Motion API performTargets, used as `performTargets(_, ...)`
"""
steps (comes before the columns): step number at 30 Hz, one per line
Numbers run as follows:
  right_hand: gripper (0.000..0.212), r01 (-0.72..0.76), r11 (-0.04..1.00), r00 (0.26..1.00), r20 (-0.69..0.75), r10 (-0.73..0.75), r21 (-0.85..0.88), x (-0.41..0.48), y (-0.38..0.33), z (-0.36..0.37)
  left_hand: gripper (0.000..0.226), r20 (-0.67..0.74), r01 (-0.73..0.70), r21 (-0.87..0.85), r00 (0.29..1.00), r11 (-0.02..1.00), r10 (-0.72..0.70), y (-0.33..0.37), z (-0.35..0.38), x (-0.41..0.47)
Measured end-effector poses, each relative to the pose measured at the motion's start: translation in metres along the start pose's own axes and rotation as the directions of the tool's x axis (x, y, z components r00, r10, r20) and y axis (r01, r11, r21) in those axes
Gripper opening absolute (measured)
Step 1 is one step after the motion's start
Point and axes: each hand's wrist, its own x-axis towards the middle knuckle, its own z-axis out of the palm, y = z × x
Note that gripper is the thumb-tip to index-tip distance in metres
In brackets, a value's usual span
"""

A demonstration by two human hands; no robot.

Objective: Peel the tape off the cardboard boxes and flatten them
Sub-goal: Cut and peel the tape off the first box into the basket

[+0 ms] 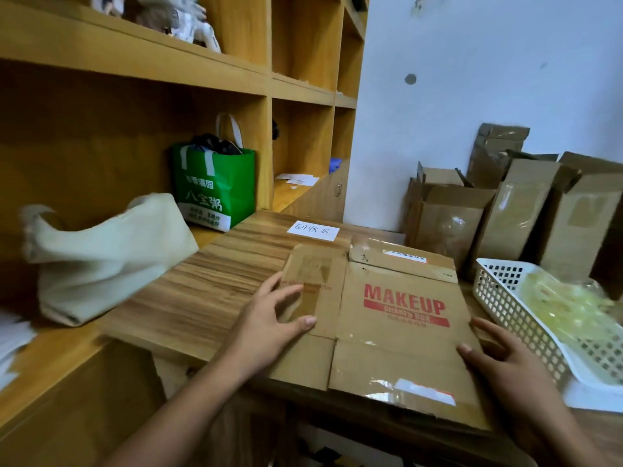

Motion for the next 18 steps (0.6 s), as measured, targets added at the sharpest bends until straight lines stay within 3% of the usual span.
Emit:
performTargets(6, 0.047, 0.052, 0.996, 0.998, 0.038, -0.054, 0.071, -0.005, -0.007, 0.008, 0.074, 0.003, 0.186, -0.343, 0.981, 0.921, -0.196, -0.010, -0.022, -0.002)
performTargets(10, 0.047, 0.102, 0.994, 0.995, 0.019, -0.103, 0.032, -0.006, -0.015, 0.017, 0.076, -0.022, 0.197, -0.412, 0.974, 0.889, -0.226, -0.016, -0.029, 0.000)
performTargets(13, 0.052, 0.135, 0.991, 0.991, 0.019, -0.135, -0.024, -0.002, -0.025, 0.030, 0.075, -0.049, 0.195, -0.385, 0.972, 0.902, -0.231, -0.020, -0.034, 0.004)
performTargets(18, 0.053, 0.221, 0.959, 0.975, 0.062, -0.213, -0.177, 0.019, -0.050, 0.062, 0.082, -0.050, 0.210, -0.192, 0.973, 0.959, -0.224, -0.028, -0.052, 0.031)
